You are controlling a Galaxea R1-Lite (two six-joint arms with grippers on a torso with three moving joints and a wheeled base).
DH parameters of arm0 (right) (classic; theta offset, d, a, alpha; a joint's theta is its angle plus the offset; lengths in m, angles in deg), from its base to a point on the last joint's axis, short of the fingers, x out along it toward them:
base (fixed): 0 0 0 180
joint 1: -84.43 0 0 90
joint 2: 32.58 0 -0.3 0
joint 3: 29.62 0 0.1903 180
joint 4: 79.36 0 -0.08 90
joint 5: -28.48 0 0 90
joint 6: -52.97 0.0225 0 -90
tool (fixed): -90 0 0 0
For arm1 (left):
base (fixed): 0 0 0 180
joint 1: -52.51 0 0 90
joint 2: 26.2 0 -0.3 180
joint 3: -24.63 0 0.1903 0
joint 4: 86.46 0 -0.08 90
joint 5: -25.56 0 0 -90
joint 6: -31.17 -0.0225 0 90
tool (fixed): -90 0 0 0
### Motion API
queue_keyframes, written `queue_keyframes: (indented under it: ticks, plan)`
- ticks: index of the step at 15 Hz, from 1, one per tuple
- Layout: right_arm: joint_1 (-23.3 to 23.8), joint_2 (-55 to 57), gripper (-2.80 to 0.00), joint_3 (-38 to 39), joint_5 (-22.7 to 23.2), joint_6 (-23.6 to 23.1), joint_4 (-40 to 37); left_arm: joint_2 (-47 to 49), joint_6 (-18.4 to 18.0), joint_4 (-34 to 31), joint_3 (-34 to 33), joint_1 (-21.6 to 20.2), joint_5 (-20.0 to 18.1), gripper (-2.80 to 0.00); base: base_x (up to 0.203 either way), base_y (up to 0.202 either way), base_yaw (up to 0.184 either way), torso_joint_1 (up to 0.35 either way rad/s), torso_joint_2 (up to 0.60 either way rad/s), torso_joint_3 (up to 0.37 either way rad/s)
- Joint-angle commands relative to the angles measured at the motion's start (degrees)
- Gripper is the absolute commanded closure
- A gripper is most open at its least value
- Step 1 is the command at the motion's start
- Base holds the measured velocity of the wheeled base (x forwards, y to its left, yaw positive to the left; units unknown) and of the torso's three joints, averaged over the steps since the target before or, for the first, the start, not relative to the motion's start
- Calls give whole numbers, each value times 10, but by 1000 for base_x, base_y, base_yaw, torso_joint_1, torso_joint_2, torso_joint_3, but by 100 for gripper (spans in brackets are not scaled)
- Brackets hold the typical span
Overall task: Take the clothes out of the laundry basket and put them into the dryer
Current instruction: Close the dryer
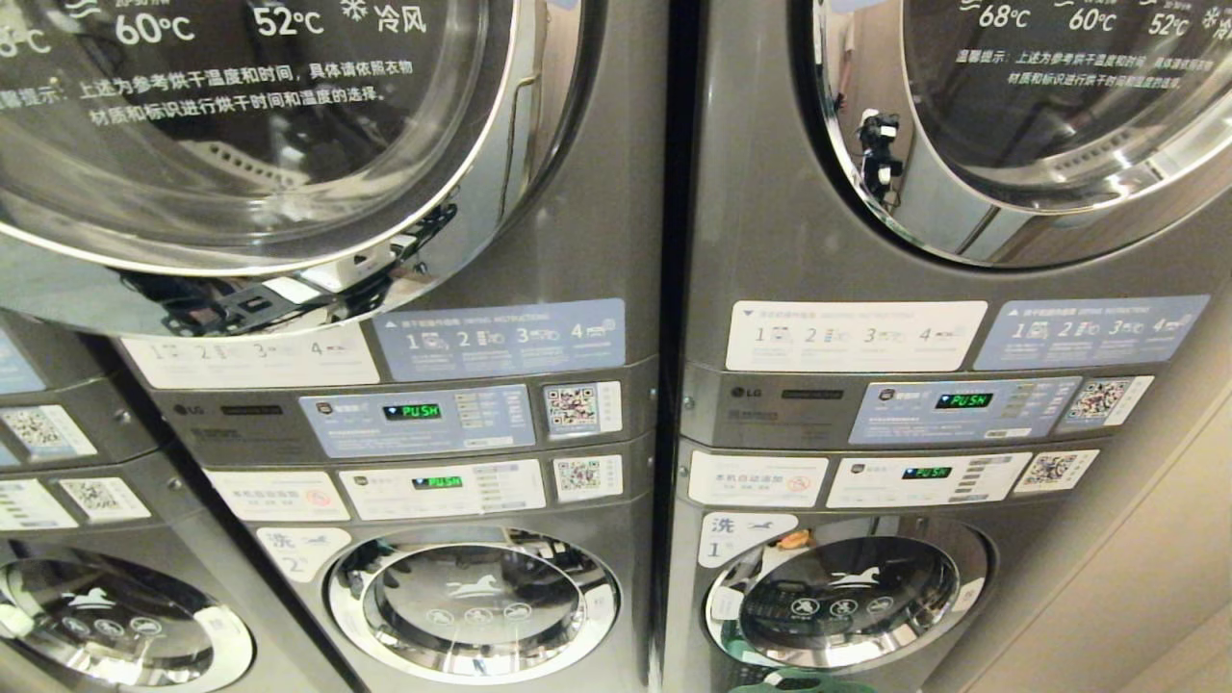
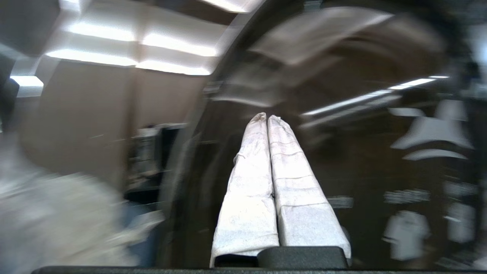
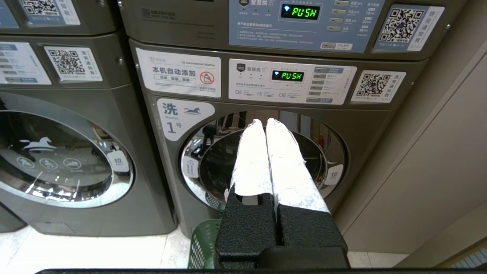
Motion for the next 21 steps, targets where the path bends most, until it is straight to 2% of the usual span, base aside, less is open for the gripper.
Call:
queue_keyframes:
  ticks: [1,2,4,7,9,12,14,15,19,21]
  plan:
    - [0,0,0,2,0,0,0,-5,12,19,-9,2,-64,0,0,0,0,0,0,0]
    - [0,0,0,2,0,0,0,-5,26,39,-24,1,-90,0,0,0,0,0,0,0]
    - [0,0,0,2,0,0,0,-11,76,58,-59,-10,-135,0,0,0,0,0,0,0]
    - [0,0,0,2,0,0,0,-14,89,67,-52,-20,-163,0,0,0,0,0,0,0]
    - [0,0,0,2,0,0,0,-20,83,95,-42,-31,-161,0,0,0,0,0,0,0]
    - [0,0,0,2,0,-3,0,-57,85,111,-29,-83,-150,0,0,0,0,0,0,0]
    - [0,0,0,2,0,-3,0,-88,95,110,-31,-99,-116,0,0,0,0,0,0,0]
    - [0,0,0,2,0,-3,-1,-96,95,108,-34,-122,-98,0,0,0,0,0,0,0]
    - [0,0,0,2,0,-3,0,-139,94,67,-148,-194,-82,0,0,0,0,0,0,0]
    - [0,0,0,2,0,-3,0,-157,91,50,-202,-201,-81,0,0,0,0,0,0,0]
